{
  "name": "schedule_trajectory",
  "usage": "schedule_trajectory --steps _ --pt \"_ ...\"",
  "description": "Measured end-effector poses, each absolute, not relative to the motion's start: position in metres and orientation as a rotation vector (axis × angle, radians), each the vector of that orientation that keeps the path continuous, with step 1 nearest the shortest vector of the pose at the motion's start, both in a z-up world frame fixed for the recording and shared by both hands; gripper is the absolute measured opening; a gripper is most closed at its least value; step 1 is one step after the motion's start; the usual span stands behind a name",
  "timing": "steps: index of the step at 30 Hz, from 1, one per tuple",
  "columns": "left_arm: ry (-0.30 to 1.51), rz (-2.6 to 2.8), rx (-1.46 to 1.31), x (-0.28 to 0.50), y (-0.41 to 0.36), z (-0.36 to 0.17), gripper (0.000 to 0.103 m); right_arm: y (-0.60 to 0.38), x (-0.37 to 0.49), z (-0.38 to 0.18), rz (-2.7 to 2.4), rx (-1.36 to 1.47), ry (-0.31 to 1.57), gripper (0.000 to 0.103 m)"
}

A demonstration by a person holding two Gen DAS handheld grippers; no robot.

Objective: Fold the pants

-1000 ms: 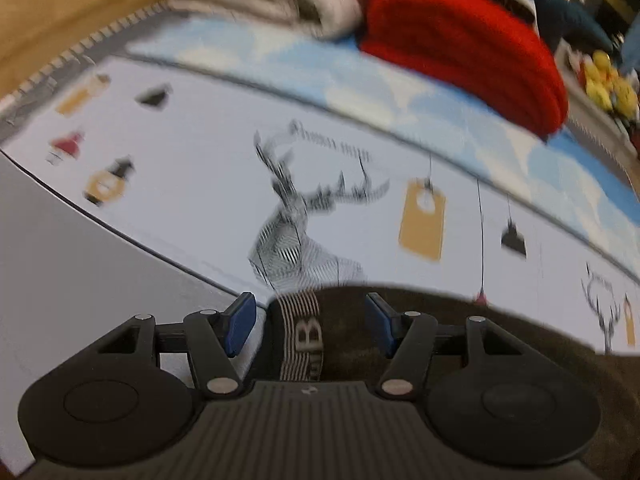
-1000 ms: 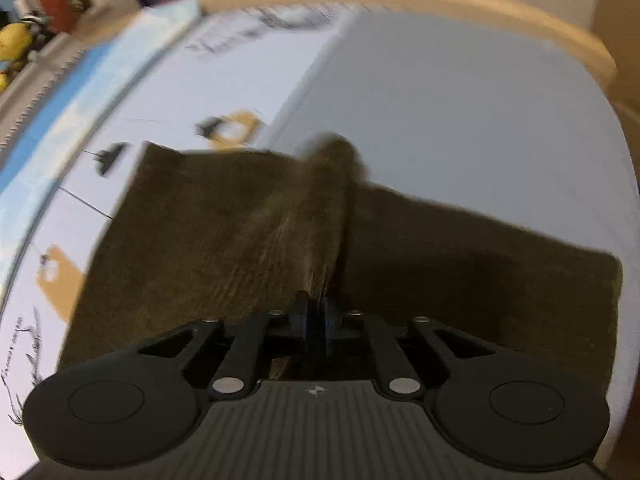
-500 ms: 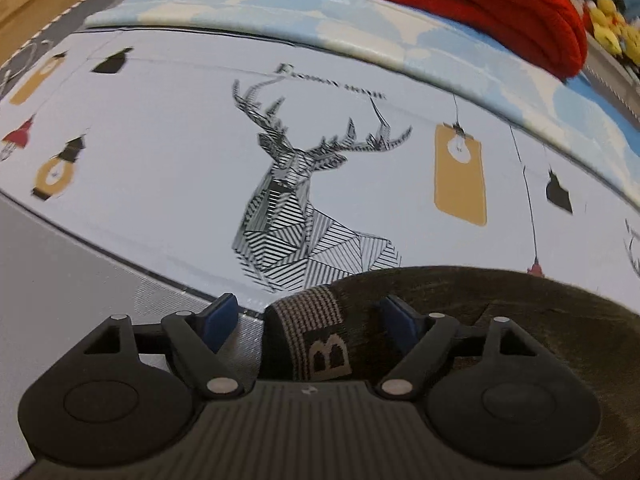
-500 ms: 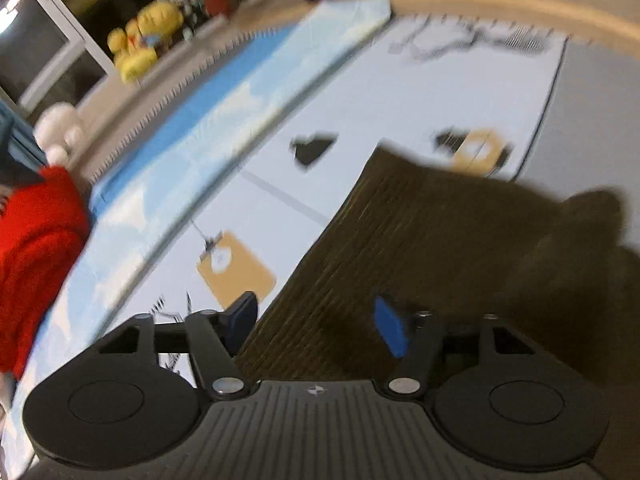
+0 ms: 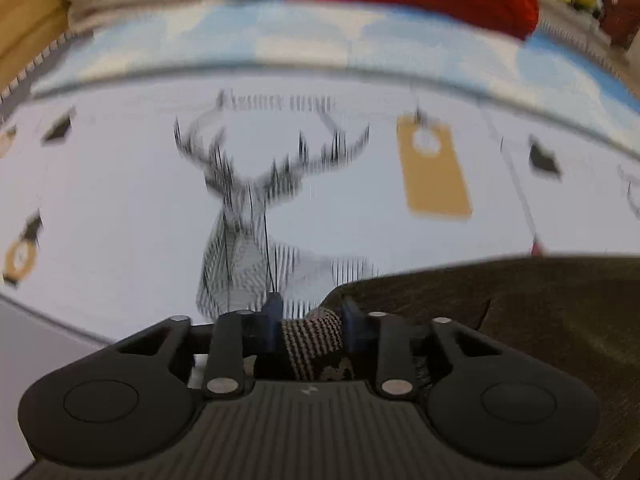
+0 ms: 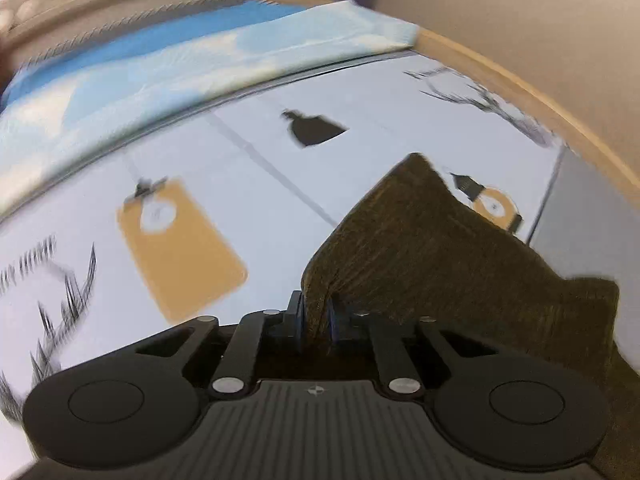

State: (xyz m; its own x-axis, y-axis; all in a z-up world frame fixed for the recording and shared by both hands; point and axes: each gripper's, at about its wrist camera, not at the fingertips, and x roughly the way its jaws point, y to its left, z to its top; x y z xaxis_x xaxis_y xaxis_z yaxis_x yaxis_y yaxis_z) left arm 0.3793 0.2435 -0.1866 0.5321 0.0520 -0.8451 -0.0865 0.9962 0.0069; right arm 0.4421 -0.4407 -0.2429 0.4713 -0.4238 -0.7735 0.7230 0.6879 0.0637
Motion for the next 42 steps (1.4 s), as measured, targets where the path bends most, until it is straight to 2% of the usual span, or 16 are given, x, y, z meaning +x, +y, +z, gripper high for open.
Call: schedule_trajectory --steps 3,5,7,10,13,18,19,20,21,22,23,27,30,32,33,42 --pt "0.889 0.152 -0.099 0.379 0.254 -0.172 0.031 -0.457 0.436 -0.222 -0.561 0.614 0.552 0.012" --pt "0.882 0.217 -0.112 0.380 0.258 -0.173 0.037 -0.467 0.441 -0.223 -0.532 0.668 0.593 0.033" --pt "0.925 0.240 -0.142 0.383 0.262 -0.177 0.044 -0.470 0.434 -0.224 -0.599 0.617 0.632 0.043" --pt "0.892 0.242 -0.156 0.380 0.264 -0.167 0.048 -0.480 0.411 -0.228 -0.675 0.535 0.684 0.043" --pt "0.886 0.231 -0.198 0.377 0.270 -0.158 0.050 -0.498 0.380 -0.233 -0.881 0.470 0.707 0.053" --pt "0.894 0.202 -0.194 0.365 0.269 -0.144 0.050 -0.544 0.349 -0.256 -0.968 0.675 0.774 0.061" --pt "0.899 0.193 -0.185 0.363 0.267 -0.142 0.050 -0.548 0.349 -0.260 -0.941 0.693 0.783 0.070" --pt "0.901 0.184 -0.179 0.360 0.264 -0.141 0.050 -0.548 0.353 -0.260 -0.897 0.657 0.784 0.066" --pt "0.901 0.173 -0.172 0.357 0.262 -0.138 0.050 -0.548 0.358 -0.258 -0.842 0.619 0.781 0.049" --pt "0.899 0.164 -0.163 0.354 0.260 -0.135 0.050 -0.548 0.358 -0.256 -0.802 0.606 0.768 0.008" --pt "0.899 0.157 -0.156 0.351 0.258 -0.132 0.050 -0.547 0.355 -0.251 -0.831 0.573 0.759 0.005" --pt "0.903 0.147 -0.149 0.338 0.251 -0.110 0.049 -0.550 0.332 -0.252 -1.041 0.575 0.823 0.006" --pt "0.924 0.173 -0.222 0.323 0.253 -0.086 0.050 -0.555 0.326 -0.248 -1.023 0.598 0.828 0.013" --pt "0.959 0.197 -0.246 0.308 0.254 -0.077 0.056 -0.561 0.311 -0.231 -1.027 0.673 0.786 0.039" --pt "0.971 0.201 -0.252 0.296 0.255 -0.074 0.059 -0.561 0.300 -0.221 -1.012 0.710 0.756 0.044" --pt "1.275 0.045 -0.256 0.218 0.278 -0.153 0.066 -0.542 0.206 -0.131 -0.610 0.631 0.600 0.047"
